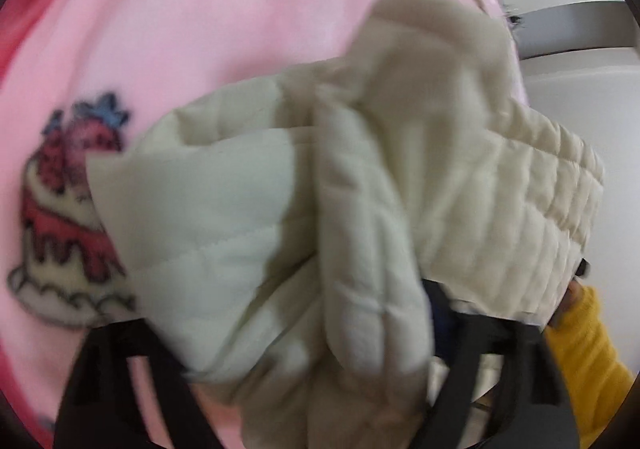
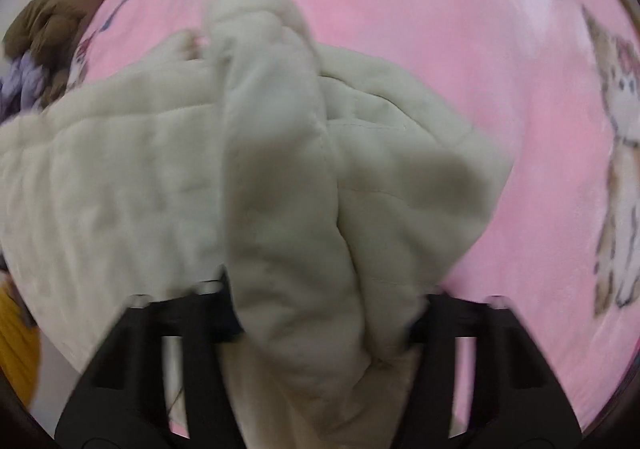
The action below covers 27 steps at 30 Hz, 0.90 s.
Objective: Fold large clothes
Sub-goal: 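Lift the folded jacket with both tools and carry it along the bed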
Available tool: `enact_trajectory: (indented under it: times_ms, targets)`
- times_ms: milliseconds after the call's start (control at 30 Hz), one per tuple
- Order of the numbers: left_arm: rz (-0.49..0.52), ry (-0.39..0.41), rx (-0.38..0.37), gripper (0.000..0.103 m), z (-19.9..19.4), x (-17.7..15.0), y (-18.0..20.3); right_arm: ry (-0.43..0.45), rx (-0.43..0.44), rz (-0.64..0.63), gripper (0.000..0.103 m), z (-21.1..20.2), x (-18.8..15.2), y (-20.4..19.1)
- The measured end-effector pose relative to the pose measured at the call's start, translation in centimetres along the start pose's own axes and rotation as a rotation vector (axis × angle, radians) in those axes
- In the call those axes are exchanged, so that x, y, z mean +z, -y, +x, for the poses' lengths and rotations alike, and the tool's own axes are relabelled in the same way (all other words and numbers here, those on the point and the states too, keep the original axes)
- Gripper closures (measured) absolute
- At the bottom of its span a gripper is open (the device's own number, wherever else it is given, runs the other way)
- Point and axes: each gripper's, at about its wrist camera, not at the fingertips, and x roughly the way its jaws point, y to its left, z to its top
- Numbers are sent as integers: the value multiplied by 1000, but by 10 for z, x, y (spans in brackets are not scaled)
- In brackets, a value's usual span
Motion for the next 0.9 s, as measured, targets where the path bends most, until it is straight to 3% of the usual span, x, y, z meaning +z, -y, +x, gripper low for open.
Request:
enact_trajectory:
  times_ms: [133,233,333,500,600,733,900]
  targets:
    - [12,76,161,66,-13,-6,35,63,-8,36,79,-18,-10,-7]
    - [-61,214,124,75,-48,-23,45,124,-3,44,81,-57,-19,-11]
    - [-25,314,85,77,-85,-55,76,213,10,18,84,-111,-39,-24]
    - [36,375,76,77,-141,-116,77,303,-60,6,84,-188,-115,-45]
    - [77,391,81,78,-158,-150,77,340,-69,82,84,-221,-169,-47]
    - [178,356,132,78,-157,-157,101,347,-111,165,84,-244,-230,-53]
    - [216,352,82,78,-149,-162,149,352,-132,250,84,-254,-277,-20]
